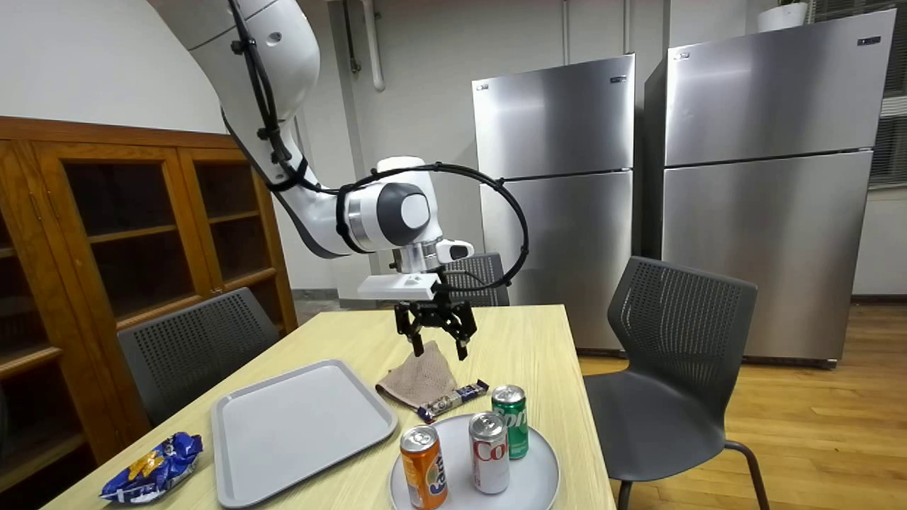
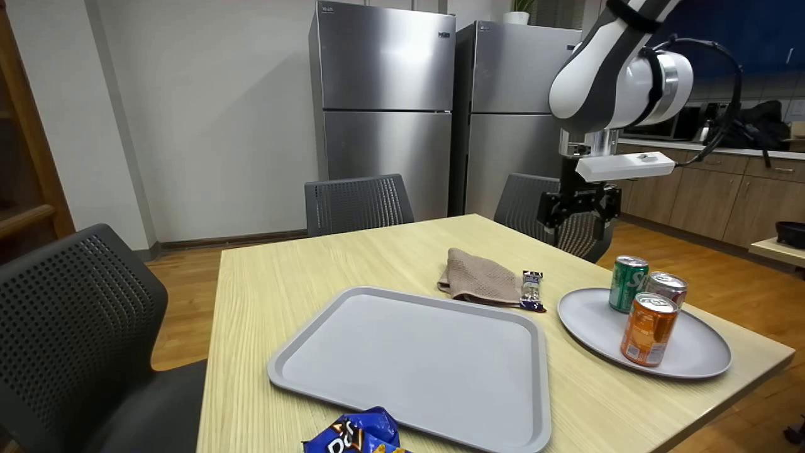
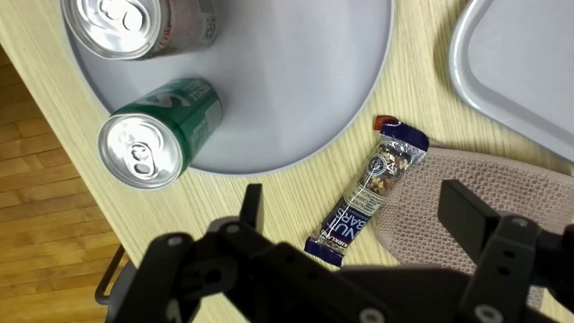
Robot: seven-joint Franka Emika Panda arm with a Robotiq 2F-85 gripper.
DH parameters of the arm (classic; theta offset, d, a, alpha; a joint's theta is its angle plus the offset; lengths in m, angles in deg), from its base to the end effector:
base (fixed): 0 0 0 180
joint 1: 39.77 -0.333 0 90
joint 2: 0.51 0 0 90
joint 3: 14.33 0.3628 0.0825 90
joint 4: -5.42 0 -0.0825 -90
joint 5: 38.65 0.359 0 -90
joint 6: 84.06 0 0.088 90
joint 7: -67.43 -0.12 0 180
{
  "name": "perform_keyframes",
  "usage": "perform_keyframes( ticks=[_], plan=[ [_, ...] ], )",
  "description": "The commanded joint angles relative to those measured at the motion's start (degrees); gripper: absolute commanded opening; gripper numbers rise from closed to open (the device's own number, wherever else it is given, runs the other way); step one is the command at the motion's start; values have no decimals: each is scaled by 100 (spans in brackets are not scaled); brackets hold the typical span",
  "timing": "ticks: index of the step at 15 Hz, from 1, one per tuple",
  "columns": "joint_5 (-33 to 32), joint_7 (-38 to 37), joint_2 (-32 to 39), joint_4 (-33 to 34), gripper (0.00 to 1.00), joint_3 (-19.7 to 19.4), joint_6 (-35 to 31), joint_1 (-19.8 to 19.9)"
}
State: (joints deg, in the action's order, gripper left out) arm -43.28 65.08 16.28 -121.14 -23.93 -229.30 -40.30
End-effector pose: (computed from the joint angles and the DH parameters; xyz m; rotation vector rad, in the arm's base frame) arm 0.5498 -0.0850 0.3029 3.0380 -0.1914 0.0456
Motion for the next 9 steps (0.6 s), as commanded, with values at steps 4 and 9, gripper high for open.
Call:
perform_keyframes(
  ticks=[4, 9],
  plan=[
    [-39, 81, -147, -176, 100, 152, -46, 175],
    [-59, 285, -471, -601, 100, 129, -295, 272]
  ],
)
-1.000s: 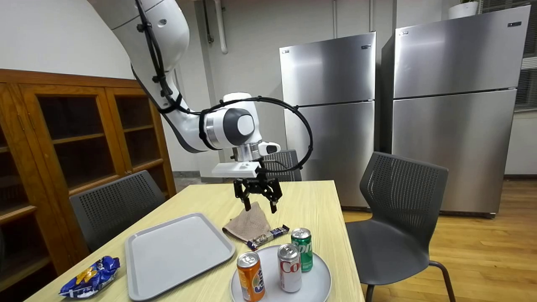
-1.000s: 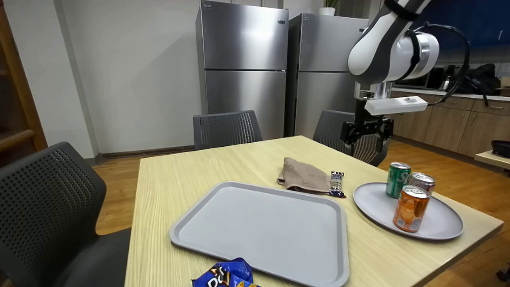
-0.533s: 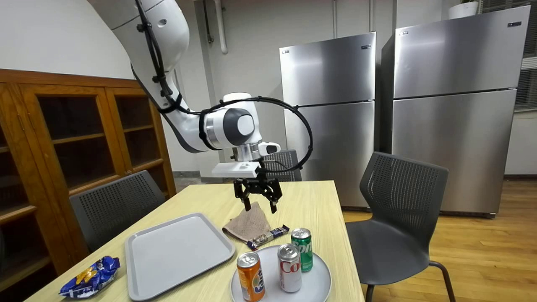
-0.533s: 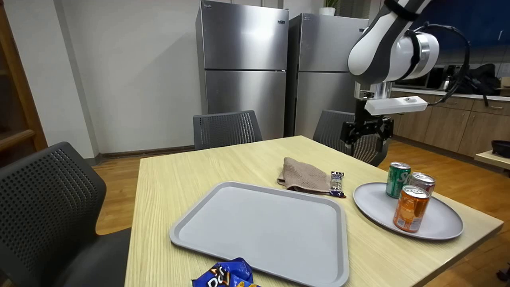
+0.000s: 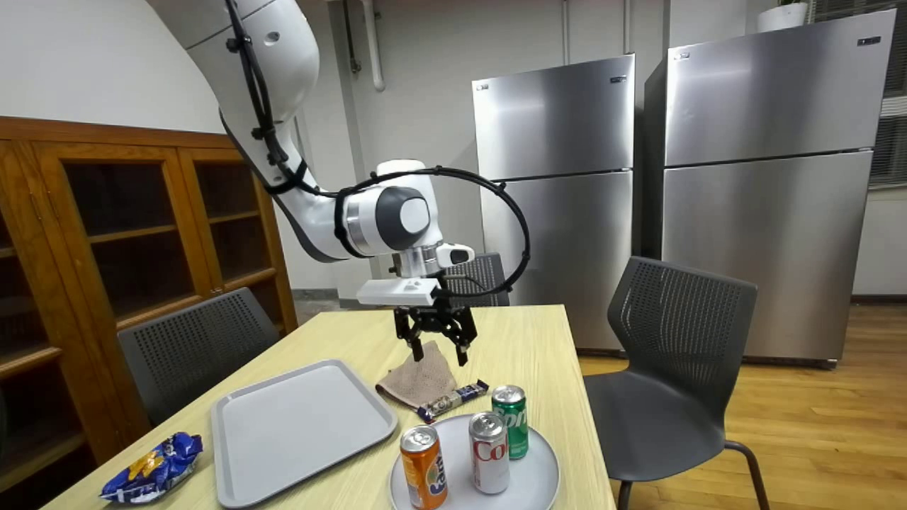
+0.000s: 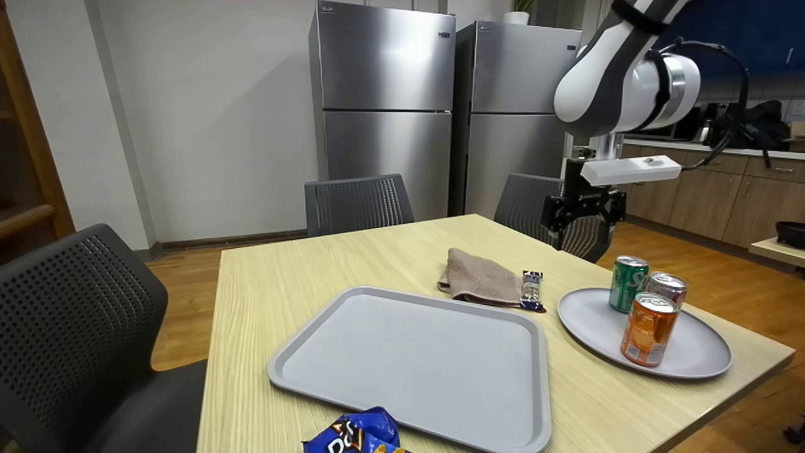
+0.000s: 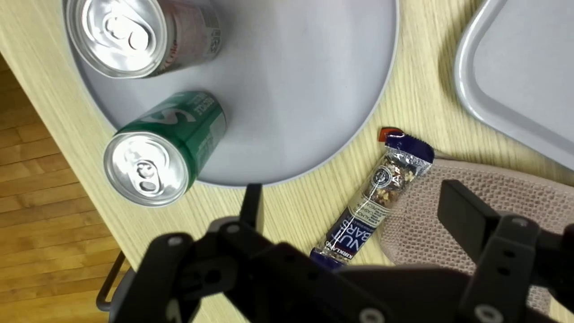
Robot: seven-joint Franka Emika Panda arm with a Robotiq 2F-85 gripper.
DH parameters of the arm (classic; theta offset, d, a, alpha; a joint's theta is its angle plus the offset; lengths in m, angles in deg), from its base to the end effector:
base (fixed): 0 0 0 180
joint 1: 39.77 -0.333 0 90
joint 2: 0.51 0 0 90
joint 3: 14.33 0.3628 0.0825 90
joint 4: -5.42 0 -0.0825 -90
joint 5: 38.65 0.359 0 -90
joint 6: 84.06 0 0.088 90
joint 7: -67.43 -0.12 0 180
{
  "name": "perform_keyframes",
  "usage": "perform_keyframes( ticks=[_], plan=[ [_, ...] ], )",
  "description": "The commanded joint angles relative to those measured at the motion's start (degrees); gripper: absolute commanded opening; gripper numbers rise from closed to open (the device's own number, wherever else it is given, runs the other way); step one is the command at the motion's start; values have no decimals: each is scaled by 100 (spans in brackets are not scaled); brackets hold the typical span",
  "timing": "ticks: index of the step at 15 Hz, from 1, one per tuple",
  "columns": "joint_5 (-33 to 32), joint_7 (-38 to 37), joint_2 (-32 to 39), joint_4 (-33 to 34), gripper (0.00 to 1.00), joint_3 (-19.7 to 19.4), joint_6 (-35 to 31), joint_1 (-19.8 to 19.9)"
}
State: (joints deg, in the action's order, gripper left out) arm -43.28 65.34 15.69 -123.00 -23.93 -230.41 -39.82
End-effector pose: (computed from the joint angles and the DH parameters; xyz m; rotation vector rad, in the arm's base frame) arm 0.5401 -0.0883 0.2982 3.0407 -0.1968 0.0406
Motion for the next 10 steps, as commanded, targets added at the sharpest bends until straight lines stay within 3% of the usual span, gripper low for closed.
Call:
perform_keyframes(
  ticks=[1, 10],
  plan=[
    [-55, 337, -479, -504, 100, 132, -235, 255],
    [37, 1023, -1364, -1608, 100, 135, -523, 481]
  ],
)
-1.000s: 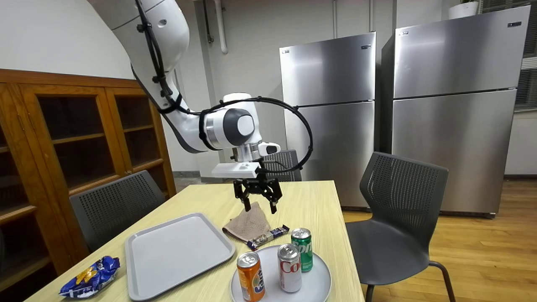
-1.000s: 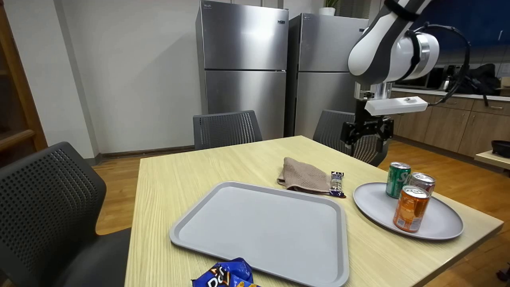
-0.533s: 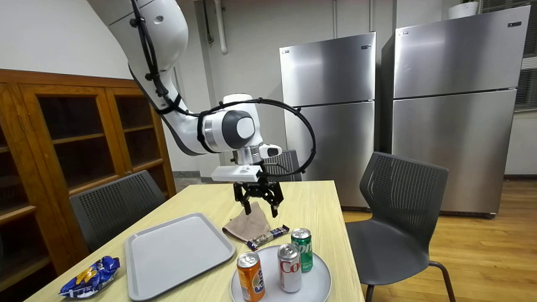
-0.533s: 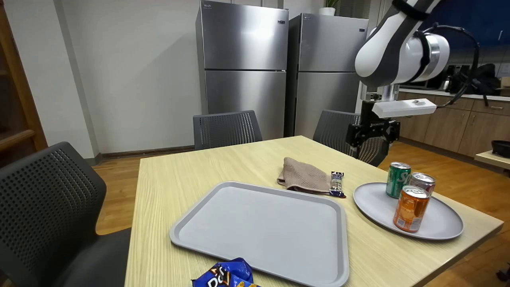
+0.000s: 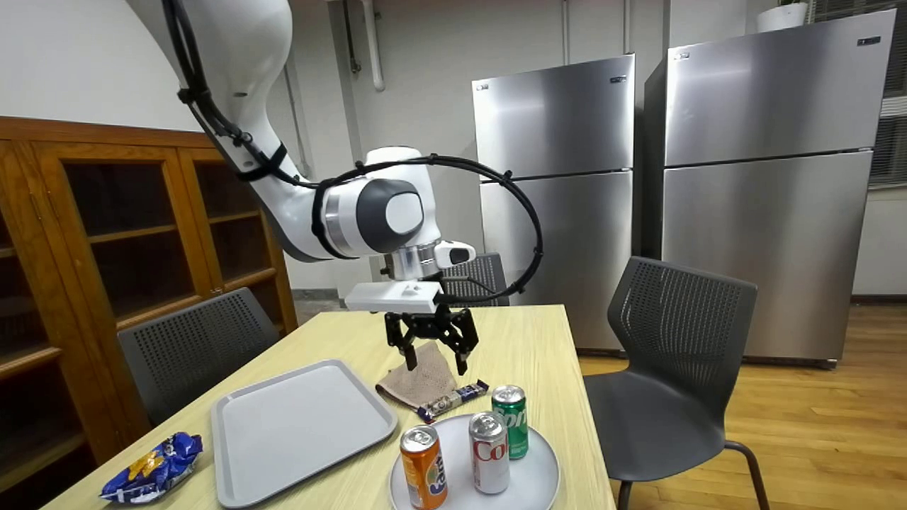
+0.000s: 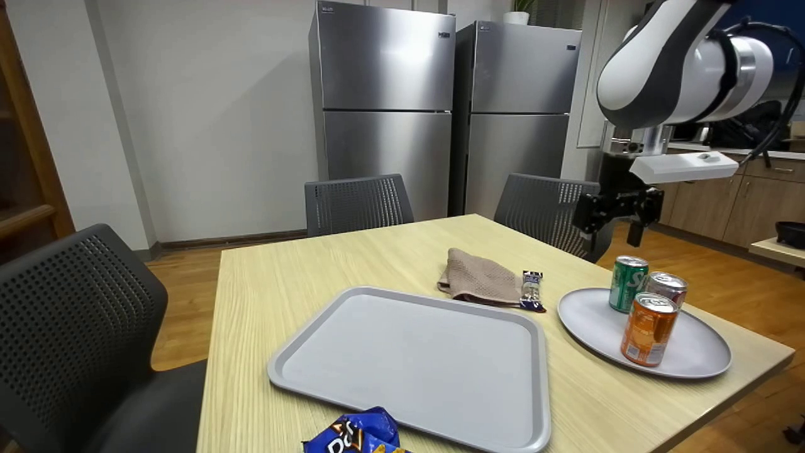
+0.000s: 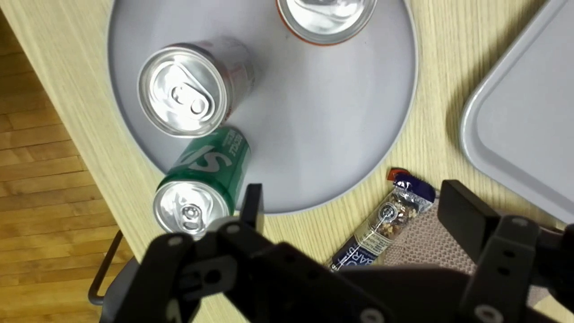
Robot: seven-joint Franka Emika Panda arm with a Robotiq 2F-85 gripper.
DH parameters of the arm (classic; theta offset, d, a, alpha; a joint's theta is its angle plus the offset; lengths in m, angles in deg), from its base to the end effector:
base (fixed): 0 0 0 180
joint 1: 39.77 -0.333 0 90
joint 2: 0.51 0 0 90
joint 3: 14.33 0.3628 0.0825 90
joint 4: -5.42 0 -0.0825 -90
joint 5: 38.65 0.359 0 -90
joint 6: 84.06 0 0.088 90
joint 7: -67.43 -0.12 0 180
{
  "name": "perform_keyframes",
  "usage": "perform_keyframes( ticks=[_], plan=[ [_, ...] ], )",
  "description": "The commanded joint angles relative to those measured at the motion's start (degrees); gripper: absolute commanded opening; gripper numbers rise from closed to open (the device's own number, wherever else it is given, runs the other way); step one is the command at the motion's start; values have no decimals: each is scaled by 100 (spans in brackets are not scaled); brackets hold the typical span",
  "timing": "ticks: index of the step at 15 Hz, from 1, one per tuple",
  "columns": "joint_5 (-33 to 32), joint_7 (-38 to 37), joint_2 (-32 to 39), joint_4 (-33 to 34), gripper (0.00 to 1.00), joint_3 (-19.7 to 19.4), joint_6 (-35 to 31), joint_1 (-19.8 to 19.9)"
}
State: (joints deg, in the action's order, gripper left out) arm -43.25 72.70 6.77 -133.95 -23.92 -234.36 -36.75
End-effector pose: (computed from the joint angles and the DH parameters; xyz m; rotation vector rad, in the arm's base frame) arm 0.4781 -0.1053 0.3145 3.0668 -0.0884 0.0831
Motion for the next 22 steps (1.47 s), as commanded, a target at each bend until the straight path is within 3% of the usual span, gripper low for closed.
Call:
perform_keyframes(
  ticks=[1, 9, 22],
  plan=[
    [-52, 275, -550, -657, 100, 118, -190, 163],
    [-607, 15, -579, -1280, 100, 38, -693, 161],
    [-1410, -394, -256, -1426, 100, -115, -1019, 271]
  ],
)
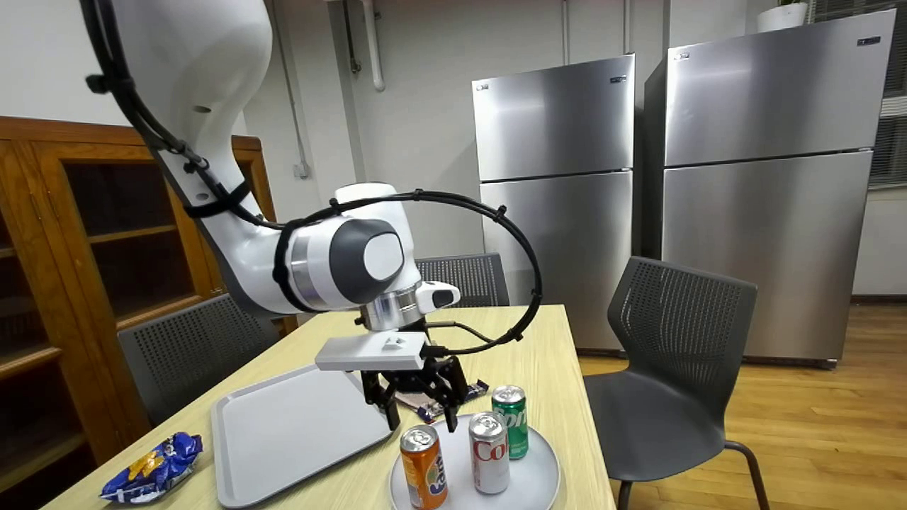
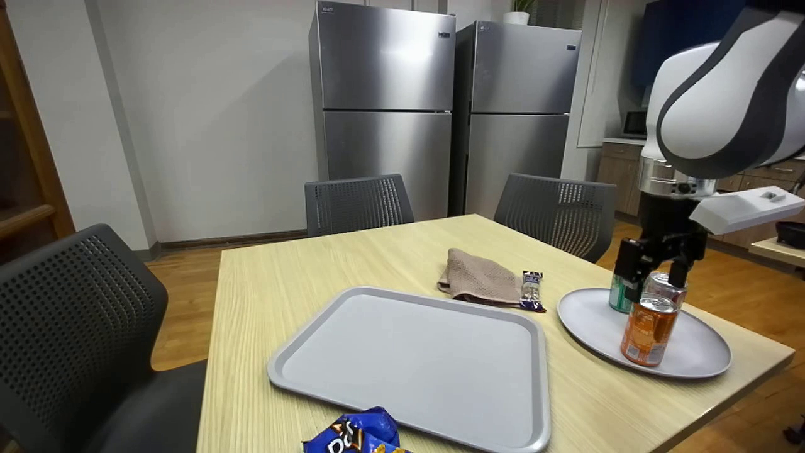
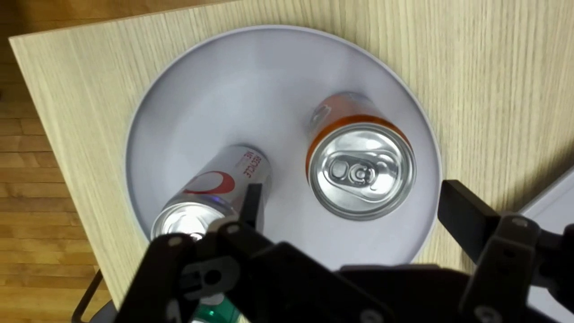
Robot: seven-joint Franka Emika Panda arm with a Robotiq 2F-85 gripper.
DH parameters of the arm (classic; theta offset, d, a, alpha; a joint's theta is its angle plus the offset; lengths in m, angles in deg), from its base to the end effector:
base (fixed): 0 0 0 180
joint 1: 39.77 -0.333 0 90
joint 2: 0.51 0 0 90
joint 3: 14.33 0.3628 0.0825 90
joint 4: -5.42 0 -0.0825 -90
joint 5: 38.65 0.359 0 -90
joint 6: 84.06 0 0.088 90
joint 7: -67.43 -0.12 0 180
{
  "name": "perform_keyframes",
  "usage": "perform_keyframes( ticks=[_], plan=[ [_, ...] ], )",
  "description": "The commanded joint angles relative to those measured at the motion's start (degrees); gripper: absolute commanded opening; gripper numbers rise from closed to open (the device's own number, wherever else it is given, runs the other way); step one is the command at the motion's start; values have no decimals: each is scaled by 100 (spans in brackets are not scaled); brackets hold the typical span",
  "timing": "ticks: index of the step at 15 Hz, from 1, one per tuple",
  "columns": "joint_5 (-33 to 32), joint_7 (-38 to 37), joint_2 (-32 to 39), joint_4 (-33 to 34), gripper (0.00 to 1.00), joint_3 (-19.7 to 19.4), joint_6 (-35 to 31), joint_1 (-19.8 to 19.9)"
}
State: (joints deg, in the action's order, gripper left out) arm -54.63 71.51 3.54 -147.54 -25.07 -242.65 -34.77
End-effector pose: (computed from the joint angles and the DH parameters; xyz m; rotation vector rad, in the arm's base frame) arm 0.4012 -0.1028 0.2731 3.0193 0.0840 0.0093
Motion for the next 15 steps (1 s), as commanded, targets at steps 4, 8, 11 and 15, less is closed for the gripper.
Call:
perform_keyframes(
  ticks=[4, 8, 11, 15],
  plan=[
    [-438, -466, 267, -22, 100, -60, -273, 22],
    [-548, -629, 424, 16, 100, -109, -368, -38],
    [-564, -616, 453, -16, 100, -115, -444, -66],
    [-695, -657, 469, -51, 72, -189, -583, -96]
  ],
)
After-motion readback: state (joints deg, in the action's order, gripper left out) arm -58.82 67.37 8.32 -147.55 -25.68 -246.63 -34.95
